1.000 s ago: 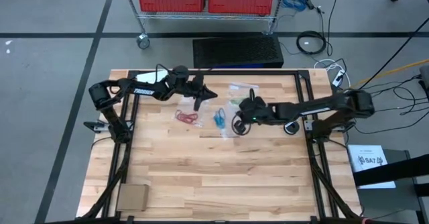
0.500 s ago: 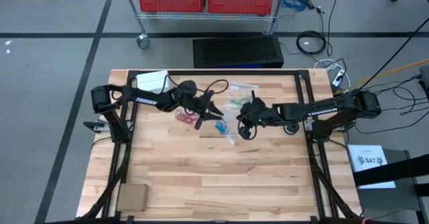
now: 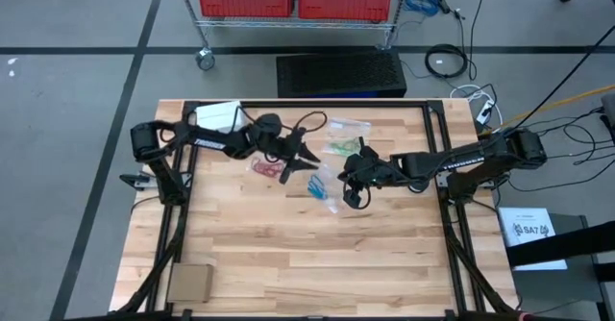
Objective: Sort rubber bands
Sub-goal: Close the bottom right transparent zip lock bag
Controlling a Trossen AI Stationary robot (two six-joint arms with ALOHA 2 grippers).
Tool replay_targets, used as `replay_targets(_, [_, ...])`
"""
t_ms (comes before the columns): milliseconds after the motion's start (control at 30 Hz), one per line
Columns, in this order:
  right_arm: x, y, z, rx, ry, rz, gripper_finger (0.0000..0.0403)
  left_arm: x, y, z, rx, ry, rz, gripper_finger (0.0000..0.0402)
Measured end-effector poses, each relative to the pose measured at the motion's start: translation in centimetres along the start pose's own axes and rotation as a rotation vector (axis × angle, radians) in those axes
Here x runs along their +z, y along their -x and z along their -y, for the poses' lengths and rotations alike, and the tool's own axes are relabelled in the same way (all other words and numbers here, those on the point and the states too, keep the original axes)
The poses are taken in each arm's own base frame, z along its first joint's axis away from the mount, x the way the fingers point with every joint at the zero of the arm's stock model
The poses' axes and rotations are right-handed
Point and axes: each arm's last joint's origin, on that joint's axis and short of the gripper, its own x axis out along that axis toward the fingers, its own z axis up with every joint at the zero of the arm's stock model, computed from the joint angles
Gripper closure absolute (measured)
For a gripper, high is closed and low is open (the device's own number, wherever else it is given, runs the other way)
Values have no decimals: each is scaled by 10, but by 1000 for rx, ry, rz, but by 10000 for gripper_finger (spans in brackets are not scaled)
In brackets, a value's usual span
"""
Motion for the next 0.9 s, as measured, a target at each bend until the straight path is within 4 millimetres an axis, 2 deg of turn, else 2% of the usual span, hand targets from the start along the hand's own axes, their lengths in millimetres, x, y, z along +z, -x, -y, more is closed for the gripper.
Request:
replay_targets(100, [0,0,0,0,-2,0,403,1,-3,6,-76,-19,11,295])
replay_targets(333, [0,0,0,0,-3,0,403,1,-4,8,-85,-34,7,302])
replay_targets(433, [0,0,0,1,-3,2,403,1,-4,8,-78,-40,8,324])
replay_targets(600, [1,0,-1,9,-6,11,403,5,-5,7,-74,-51,20,386])
replay_targets(667, [1,0,-1,14,-7,10,401,4,-5,7,-73,-54,19,394])
replay_targets(733, [6,2,-2,17,-7,11,397,4,-5,7,-73,-66,18,394])
replay_targets(900, [34,14,-10,42,-30,89,371,4,-5,7,-72,-67,18,398])
